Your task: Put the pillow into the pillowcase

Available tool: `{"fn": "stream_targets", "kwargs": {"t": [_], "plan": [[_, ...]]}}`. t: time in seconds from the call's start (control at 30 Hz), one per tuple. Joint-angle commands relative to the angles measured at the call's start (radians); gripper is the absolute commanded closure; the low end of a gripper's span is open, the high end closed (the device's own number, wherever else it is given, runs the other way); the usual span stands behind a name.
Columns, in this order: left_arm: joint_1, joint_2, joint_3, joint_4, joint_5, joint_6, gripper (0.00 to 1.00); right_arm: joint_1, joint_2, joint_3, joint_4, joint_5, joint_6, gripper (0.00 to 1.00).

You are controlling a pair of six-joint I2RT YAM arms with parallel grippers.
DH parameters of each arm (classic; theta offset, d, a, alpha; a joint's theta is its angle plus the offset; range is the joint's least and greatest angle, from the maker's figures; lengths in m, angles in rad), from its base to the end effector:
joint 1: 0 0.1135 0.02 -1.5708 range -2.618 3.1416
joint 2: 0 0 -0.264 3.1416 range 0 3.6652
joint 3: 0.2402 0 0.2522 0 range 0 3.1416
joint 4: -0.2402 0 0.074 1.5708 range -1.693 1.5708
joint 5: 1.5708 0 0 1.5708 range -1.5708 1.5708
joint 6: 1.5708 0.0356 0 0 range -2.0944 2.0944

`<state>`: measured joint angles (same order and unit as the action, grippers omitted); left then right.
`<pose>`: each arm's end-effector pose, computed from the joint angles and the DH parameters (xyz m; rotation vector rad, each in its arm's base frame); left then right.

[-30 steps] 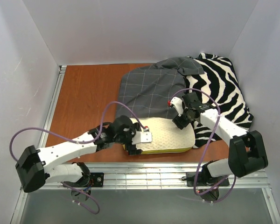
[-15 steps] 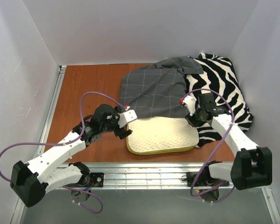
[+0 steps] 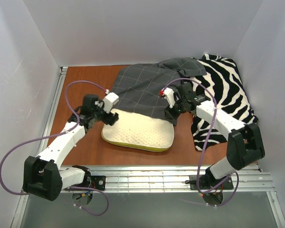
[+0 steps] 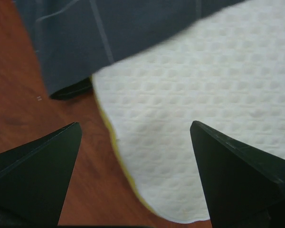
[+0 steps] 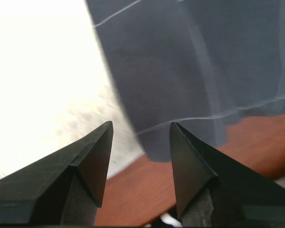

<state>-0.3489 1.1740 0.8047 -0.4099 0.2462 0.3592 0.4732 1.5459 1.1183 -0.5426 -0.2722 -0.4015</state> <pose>0.2275 -0.0920 0.2483 0.9227 2.1481 -0.2838 0.2826 0.1555 0.2411 -1.1674 2.2438 0.3739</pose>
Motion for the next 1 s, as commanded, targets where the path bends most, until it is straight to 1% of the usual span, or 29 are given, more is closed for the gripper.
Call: {"fn": "stream_targets", "kwargs": {"t": [0.0,0.03,0.07,0.1,0.13,0.17,0.2,0.23,0.27,0.3,0.43,0.47,0.57,0.7,0.73,0.8,0.9,0.93,0.97], "plan": [[0.169,-0.025,0.053,-0.004,0.076,0.015,0.12,-0.056,-0.124,-0.009,0.016,0.013,0.024,0.5],[0.213,-0.011,0.054,-0.001,0.093,0.03,0.12,-0.065,-0.148,-0.029,0.016,0.049,0.017,0.49],[0.258,0.01,0.068,-0.001,0.143,0.044,0.12,-0.065,-0.199,-0.06,0.01,0.126,-0.002,0.49],[0.343,0.032,0.082,0.0,0.168,0.055,0.13,-0.064,-0.223,-0.122,0.013,0.157,-0.016,0.49],[0.394,0.054,0.096,0.002,0.185,0.064,0.13,-0.064,-0.248,-0.162,0.019,0.186,-0.019,0.49],[0.43,0.117,0.131,0.003,0.214,0.066,0.13,-0.064,-0.289,-0.202,0.033,0.211,-0.019,0.49],[0.476,0.145,0.148,0.0,0.256,0.072,0.12,-0.064,-0.305,-0.286,0.088,0.215,-0.022,0.48],[0.496,0.176,0.162,0.0,0.275,0.075,0.11,-0.062,-0.317,-0.323,0.124,0.232,-0.022,0.47],[0.502,0.218,0.177,0.002,0.284,0.075,0.1,-0.062,-0.332,-0.359,0.159,0.261,-0.025,0.45],[0.507,0.245,0.195,0.003,0.285,0.076,0.09,-0.062,-0.334,-0.42,0.232,0.268,-0.033,0.45],[0.508,0.34,0.228,0.016,0.24,0.073,0.05,-0.061,-0.32,-0.501,0.366,0.266,-0.034,0.36],[0.508,0.358,0.229,0.029,0.231,0.064,0.05,-0.059,-0.308,-0.506,0.387,0.265,-0.024,0.32],[0.511,0.411,0.229,0.055,0.226,0.044,0.04,-0.059,-0.282,-0.519,0.486,0.242,0.027,0.31],[0.511,0.479,0.241,0.069,0.238,0.011,0.02,-0.059,-0.26,-0.514,0.532,0.162,0.089,0.3],[0.513,0.492,0.243,0.072,0.237,0.011,0.02,-0.059,-0.259,-0.521,0.591,0.151,0.101,0.31],[0.513,0.513,0.246,0.089,0.234,-0.005,0.02,-0.059,-0.245,-0.543,0.621,0.148,0.102,0.32],[0.519,0.558,0.254,0.109,0.248,-0.016,0.02,-0.061,-0.205,-0.552,0.684,0.166,0.134,0.39],[0.519,0.573,0.251,0.123,0.255,-0.014,0.02,-0.061,-0.187,-0.554,0.699,0.163,0.145,0.46],[0.519,0.581,0.252,0.128,0.264,-0.008,0.02,-0.058,-0.176,-0.539,0.698,0.169,0.147,0.51]]}}
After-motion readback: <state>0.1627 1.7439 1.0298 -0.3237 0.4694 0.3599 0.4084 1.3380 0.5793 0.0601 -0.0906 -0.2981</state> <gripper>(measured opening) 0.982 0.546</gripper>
